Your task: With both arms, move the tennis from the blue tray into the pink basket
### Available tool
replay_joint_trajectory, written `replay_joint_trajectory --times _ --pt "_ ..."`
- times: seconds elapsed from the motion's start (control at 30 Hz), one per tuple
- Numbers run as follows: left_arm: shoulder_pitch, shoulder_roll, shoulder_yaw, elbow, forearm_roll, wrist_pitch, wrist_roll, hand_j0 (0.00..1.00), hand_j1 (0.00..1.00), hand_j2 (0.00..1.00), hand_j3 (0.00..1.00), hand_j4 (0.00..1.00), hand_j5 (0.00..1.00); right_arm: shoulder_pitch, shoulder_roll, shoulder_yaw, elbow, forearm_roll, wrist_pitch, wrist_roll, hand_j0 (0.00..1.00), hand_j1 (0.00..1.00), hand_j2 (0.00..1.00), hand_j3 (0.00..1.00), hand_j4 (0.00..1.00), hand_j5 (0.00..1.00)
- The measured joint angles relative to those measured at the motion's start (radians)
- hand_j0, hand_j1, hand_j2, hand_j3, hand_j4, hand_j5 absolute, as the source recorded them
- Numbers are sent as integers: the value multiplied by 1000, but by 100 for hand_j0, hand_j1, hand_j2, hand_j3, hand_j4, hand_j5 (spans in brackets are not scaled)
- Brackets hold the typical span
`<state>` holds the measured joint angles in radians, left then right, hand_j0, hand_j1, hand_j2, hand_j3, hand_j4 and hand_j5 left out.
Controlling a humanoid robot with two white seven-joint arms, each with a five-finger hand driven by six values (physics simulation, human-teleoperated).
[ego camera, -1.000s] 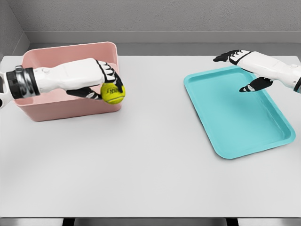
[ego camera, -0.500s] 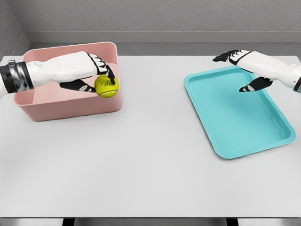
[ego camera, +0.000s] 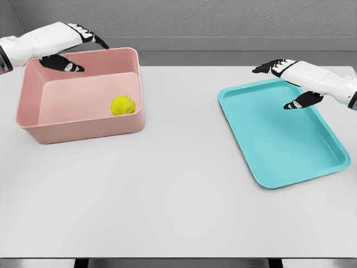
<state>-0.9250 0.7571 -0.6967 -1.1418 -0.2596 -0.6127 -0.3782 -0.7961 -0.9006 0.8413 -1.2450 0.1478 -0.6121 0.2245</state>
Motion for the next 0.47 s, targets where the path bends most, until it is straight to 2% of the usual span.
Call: replay_joint_trajectory --times 0.07,0.2,0.3,0.37,0.47 --pt "31 1 19 7 -1 0 2 100 100 100 100 100 100 0 0 1 -1 0 0 0 100 100 100 100 100 100" --pt "66 15 41 -55 20 -1 3 100 100 100 100 100 100 0 0 1 -2 0 0 0 100 100 100 100 100 100" --pt "192 103 46 -213 129 -1 3 100 100 100 100 100 100 0 0 1 -1 0 0 0 100 100 100 100 100 100" --pt "219 172 52 -335 188 -1 3 100 100 100 100 100 100 0 0 1 -1 0 0 0 100 100 100 100 100 100" --pt "311 258 80 -475 240 -1 2 100 100 100 100 100 100 2 -1 1 -1 0 0 0 100 100 100 100 100 100"
